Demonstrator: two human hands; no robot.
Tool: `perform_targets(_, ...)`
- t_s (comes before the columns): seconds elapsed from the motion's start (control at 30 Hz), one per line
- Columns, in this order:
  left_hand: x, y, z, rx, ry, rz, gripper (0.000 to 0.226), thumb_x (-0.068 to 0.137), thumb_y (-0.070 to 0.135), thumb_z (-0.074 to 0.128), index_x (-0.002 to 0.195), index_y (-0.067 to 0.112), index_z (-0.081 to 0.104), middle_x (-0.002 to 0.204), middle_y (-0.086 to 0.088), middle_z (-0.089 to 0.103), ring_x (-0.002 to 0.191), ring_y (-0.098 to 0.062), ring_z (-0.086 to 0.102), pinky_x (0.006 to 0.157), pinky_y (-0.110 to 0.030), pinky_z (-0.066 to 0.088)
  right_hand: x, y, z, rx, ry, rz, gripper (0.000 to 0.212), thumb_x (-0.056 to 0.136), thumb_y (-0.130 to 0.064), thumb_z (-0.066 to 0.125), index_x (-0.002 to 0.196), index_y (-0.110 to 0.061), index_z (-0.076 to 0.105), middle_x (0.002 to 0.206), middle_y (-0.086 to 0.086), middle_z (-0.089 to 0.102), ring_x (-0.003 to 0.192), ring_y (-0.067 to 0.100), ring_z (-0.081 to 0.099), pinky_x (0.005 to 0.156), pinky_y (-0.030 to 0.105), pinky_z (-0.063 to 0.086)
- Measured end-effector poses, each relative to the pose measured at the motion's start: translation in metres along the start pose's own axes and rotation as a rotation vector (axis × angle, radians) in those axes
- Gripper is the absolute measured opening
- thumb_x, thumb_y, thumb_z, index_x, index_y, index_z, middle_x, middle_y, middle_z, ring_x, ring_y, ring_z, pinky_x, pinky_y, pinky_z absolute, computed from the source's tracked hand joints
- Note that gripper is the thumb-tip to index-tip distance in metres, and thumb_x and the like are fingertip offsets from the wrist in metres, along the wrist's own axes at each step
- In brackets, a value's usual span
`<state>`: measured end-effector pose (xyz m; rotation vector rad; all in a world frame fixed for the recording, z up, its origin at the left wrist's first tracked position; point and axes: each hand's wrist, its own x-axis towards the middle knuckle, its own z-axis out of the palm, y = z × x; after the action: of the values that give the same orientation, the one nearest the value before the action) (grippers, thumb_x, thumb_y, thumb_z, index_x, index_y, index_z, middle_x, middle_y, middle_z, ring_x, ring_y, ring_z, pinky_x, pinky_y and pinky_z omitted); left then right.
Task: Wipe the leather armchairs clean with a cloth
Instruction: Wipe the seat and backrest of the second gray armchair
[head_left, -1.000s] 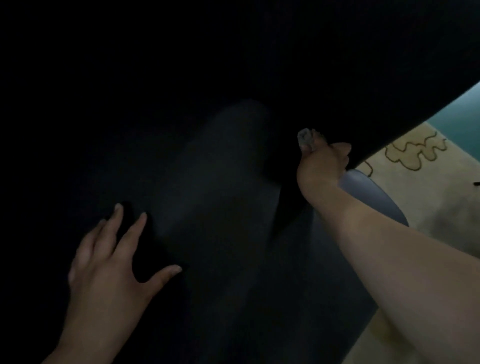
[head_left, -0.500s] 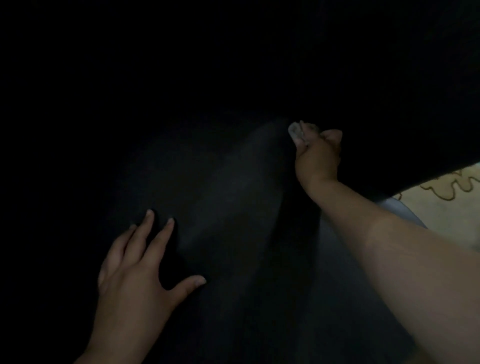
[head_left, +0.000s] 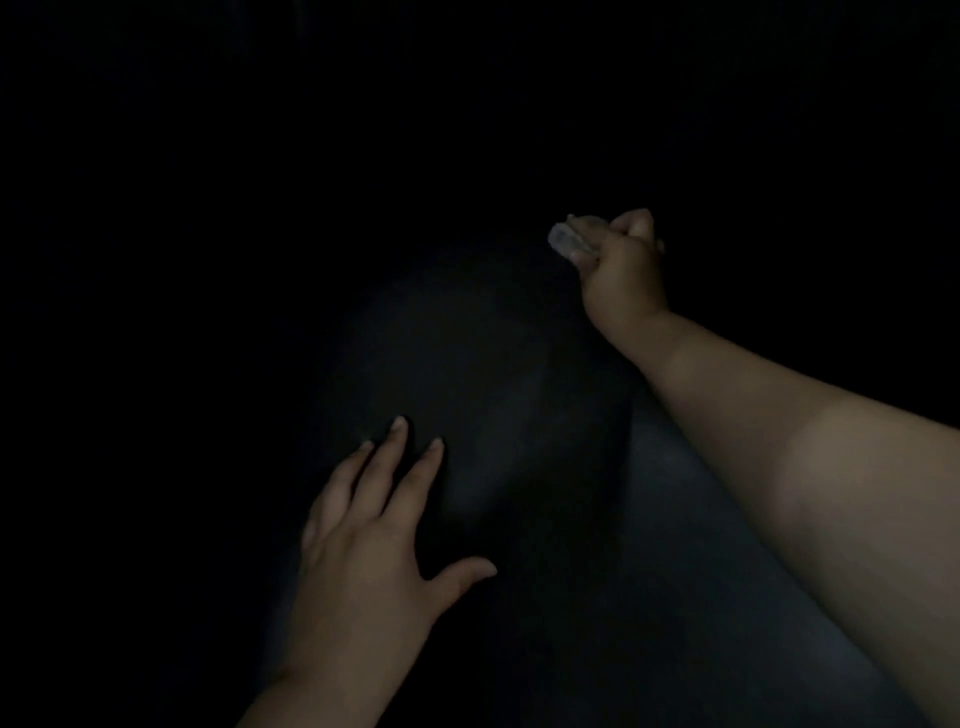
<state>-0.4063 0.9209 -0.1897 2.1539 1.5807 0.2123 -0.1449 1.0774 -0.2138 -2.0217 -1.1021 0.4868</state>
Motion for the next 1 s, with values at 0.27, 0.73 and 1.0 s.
perform_targets(0.27,-0.003,-0.022,-0.013,-0.009,0.004,-0.016,0.092,0.055,0.064,0.073,0.136,0.029,0.049,0.151,0.008,0.033,0.133,-0.018,0.031,0.103,-0.035,0.029,0.002,-0.025,0.050,-0.030,-0.096,-0.047,0.017,0.088,-0.034,0.065,0.092,-0.020,0.058,0.101,-0.004,0.045,0.092,0.006,0.046,0.073,0.011,0.039)
perform_targets(0.73,-0.035,-0.040,-0.015,-0.071,0.033,-0.156,0.092,0.055,0.058,0.079,0.137,0.030,0.048,0.152,0.009,0.030,0.133,-0.016,0.027,0.102,-0.041,0.037,-0.075,-0.087,0.110,-0.284,-0.361,-0.379,0.029,0.092,-0.022,0.053,0.119,-0.027,0.062,0.124,0.007,0.051,0.115,0.027,0.044,0.096,0.041,0.039)
perform_targets(1.0,-0.045,-0.042,-0.013,-0.093,0.013,-0.156,0.089,0.064,0.062,0.072,0.142,0.035,0.038,0.155,0.014,0.020,0.138,-0.012,0.018,0.110,-0.034,0.027,-0.123,-0.106,0.124,-0.321,-0.528,-0.516,0.027,0.094,-0.022,0.046,0.118,-0.020,0.057,0.115,0.004,0.046,0.113,0.027,0.040,0.090,0.035,0.037)
